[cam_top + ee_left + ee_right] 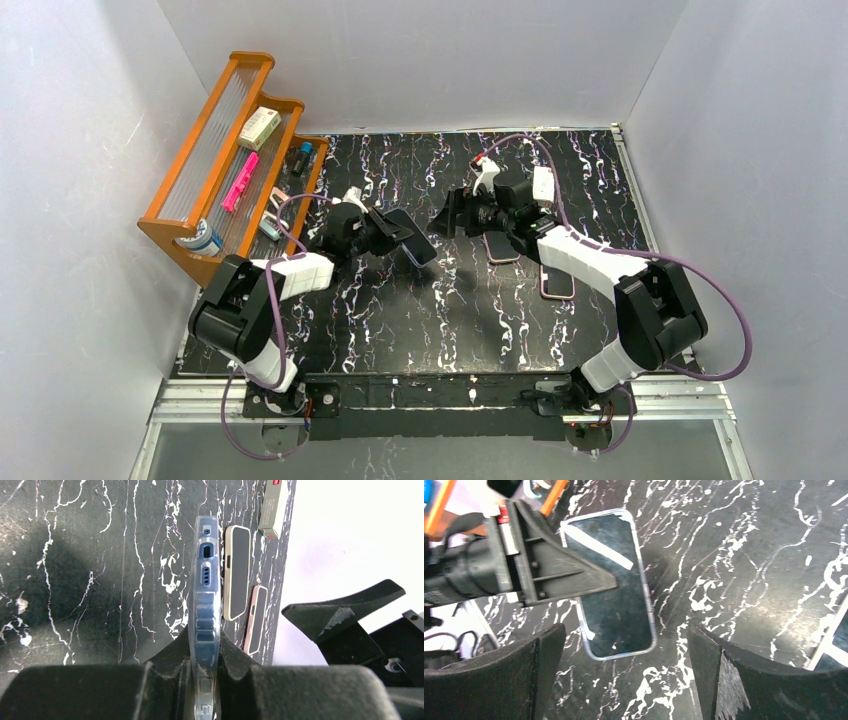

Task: Take the phone out of the phone case
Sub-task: Pick up the phone at the center of the board.

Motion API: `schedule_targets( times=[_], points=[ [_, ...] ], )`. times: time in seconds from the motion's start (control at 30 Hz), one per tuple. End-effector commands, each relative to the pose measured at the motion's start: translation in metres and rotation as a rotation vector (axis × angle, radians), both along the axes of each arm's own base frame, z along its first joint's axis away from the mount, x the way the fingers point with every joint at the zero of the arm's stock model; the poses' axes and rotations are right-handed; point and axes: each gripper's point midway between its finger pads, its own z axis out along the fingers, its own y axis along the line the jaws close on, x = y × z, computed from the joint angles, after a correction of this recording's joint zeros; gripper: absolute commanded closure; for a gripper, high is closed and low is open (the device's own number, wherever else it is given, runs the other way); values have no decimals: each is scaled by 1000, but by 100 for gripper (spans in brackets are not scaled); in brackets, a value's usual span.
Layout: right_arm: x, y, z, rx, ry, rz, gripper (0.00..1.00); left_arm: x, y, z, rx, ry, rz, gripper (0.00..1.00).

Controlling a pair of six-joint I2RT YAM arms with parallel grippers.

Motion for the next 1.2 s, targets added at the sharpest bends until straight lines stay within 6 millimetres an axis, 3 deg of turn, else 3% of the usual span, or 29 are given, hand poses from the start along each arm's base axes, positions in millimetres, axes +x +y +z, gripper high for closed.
schedule_targets(
  times=[0.0, 0.17, 0.37, 0.6, 0.77, 0.87, 1.17],
  points=[
    [-14, 18, 45, 104, -17, 101, 1, 18, -11, 44, -135, -122, 14, 100],
    [-30, 19, 29, 148, 22, 131, 1, 15, -4, 60, -143, -211, 38, 100],
    [-46, 13, 44, 193, 48, 123, 1, -4, 3, 85, -182, -274, 27, 100],
    [-66, -8, 39, 192, 121, 36, 1, -23, 10, 118, -275, -365, 52, 100],
    [-72, -13, 46, 287, 60, 19, 1, -25, 1, 126, -312, -376, 73, 100],
    [-85, -10, 57, 305, -16, 121, 1, -27, -10, 130, -362, -369, 60, 100],
    [-100, -10, 75, 460, -39, 147, 1, -34, -29, 143, -436, -389, 43, 100]
  ],
)
